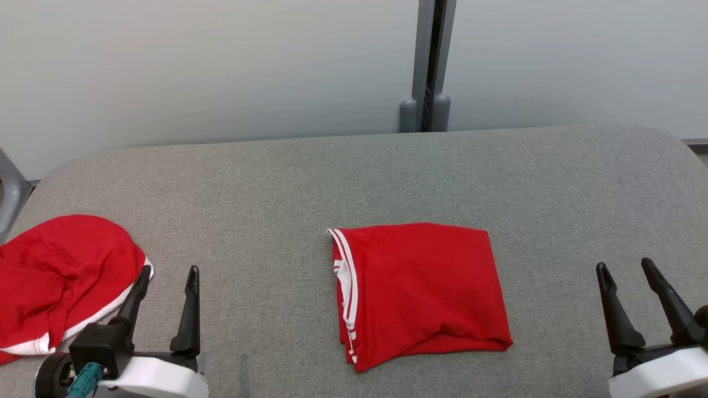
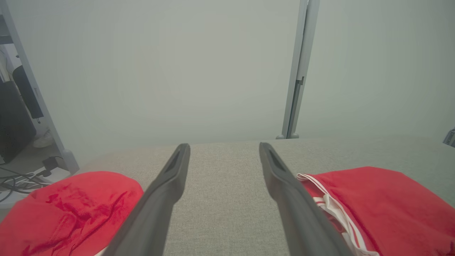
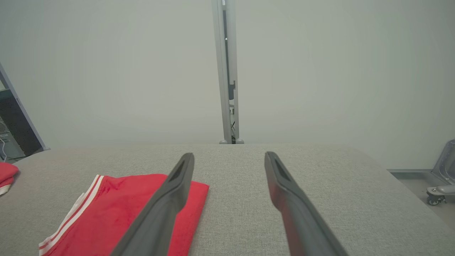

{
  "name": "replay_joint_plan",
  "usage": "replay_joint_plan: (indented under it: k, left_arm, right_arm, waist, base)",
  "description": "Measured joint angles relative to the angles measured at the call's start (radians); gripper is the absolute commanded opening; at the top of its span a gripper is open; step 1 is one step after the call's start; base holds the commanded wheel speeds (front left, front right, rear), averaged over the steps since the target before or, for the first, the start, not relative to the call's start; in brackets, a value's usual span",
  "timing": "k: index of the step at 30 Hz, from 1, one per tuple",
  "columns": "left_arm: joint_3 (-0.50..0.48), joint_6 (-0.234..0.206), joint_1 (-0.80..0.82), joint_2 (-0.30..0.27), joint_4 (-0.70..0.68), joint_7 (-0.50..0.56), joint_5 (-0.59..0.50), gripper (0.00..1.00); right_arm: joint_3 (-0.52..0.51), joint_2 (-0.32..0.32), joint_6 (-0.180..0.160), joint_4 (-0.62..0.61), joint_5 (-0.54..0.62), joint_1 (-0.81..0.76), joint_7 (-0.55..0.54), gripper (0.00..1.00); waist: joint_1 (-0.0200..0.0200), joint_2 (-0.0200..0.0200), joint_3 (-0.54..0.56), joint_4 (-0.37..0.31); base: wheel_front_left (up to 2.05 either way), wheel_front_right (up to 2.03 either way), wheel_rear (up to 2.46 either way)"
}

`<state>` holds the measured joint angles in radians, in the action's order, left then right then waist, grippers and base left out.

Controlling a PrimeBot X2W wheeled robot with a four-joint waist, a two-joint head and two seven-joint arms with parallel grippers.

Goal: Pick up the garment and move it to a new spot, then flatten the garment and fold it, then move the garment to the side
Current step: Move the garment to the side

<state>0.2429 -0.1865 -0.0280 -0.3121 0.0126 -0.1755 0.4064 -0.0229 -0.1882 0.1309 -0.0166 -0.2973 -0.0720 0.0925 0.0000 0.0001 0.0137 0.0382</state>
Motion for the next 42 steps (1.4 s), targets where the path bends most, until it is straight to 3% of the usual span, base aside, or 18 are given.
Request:
replay_joint_plan:
  k: [10,29,30,31,32,36,42]
  left_arm:
    - [0.009,-0.008,0.006,-0.002,-0.02,0.008,0.0,1.0]
    - [0.029,0.009,0.093,0.025,-0.011,-0.037,0.002,1.0]
    - [0.029,0.01,0.096,0.026,-0.008,-0.038,0.002,1.0]
    - [0.028,0.011,0.099,0.026,-0.005,-0.041,0.004,1.0]
    - [0.027,0.011,0.101,0.026,-0.002,-0.043,0.007,1.0]
    - [0.024,0.014,0.107,0.029,0.008,-0.05,0.009,1.0]
    - [0.013,0.02,0.118,0.023,0.011,-0.06,0.016,1.0]
  right_arm:
    - [0.021,-0.015,0.0,0.084,-0.022,0.016,-0.012,1.0]
    - [0.198,-0.032,0.0,0.593,-0.179,0.269,-0.043,0.99]
    - [0.206,-0.033,0.0,0.618,-0.192,0.282,-0.053,0.54]
    - [0.216,-0.034,0.0,0.638,-0.202,0.295,-0.059,0.33]
    - [0.224,-0.036,0.0,0.652,-0.215,0.31,-0.066,0.0]
    - [0.265,-0.051,0.0,0.68,-0.251,0.344,-0.075,0.0]
    - [0.352,-0.086,0.002,0.665,-0.264,0.374,-0.065,0.0]
  waist:
    - [0.0,0.0,-0.001,0.028]
    - [0.0,0.0,-0.119,0.214]
    - [0.0,0.0,-0.126,0.222]
    - [0.0,0.0,-0.132,0.229]
    - [0.0,0.0,-0.138,0.235]
    - [0.0,0.0,-0.154,0.237]
    - [0.0,0.0,-0.163,0.185]
  base:
    - [0.0,0.0,0.0]
    - [0.0,0.0,0.0]
    - [0.0,0.0,0.0]
    - [0.0,0.0,0.0]
    - [0.0,0.0,0.0]
    - [0.0,0.0,0.0]
    - [0.0,0.0,0.0]
